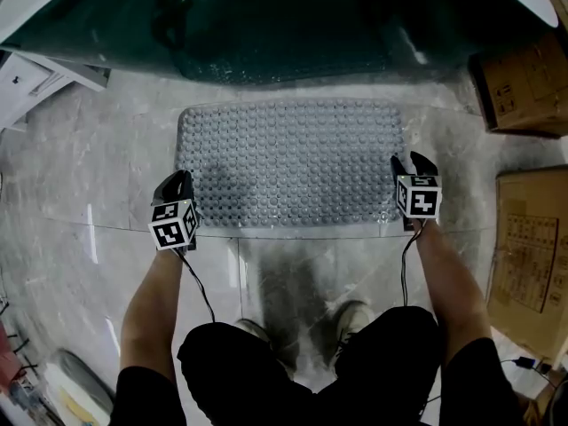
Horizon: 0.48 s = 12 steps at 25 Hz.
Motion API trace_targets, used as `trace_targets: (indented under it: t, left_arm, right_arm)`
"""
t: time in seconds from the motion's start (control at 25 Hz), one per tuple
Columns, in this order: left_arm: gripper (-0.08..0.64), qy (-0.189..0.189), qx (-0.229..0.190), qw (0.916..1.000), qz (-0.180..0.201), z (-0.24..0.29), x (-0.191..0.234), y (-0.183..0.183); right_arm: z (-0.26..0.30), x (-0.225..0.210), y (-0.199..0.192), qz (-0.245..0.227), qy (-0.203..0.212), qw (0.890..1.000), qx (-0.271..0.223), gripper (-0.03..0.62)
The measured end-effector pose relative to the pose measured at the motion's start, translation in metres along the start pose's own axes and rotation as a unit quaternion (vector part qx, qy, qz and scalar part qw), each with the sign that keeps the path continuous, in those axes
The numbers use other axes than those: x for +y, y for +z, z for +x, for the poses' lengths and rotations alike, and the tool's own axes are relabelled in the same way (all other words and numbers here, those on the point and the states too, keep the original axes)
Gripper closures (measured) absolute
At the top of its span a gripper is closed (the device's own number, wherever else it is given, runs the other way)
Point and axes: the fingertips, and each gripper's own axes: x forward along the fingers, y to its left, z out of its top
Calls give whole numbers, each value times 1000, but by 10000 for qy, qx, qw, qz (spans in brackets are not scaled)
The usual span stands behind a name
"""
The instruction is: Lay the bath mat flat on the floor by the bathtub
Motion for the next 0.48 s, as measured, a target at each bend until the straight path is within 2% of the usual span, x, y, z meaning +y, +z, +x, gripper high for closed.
trace_targets:
  t: [0.12, 0.16, 0.24, 0.32, 0.48]
  left_arm:
    - [506, -120, -99, 9999, -17, 0, -9, 8]
    - [506, -184, -138, 9997, -31, -1, -13, 11]
    - [509, -338, -218, 9992, -58, -2, -22, 16]
    - [525, -501, -296, 9983, -71, -3, -33, 22]
    - [540, -835, -435, 9956, -34, -5, -58, 36]
  right_arm:
    - [-5, 10, 12, -55, 163, 9997, -169, 377]
    - [-7, 13, 17, -82, 200, 9995, -221, 401]
    - [-12, 22, 24, -106, 264, 9991, -317, 550]
    - [-15, 33, 31, -81, 411, 9983, -408, 572]
    - [-19, 57, 45, -60, 761, 9956, -548, 574]
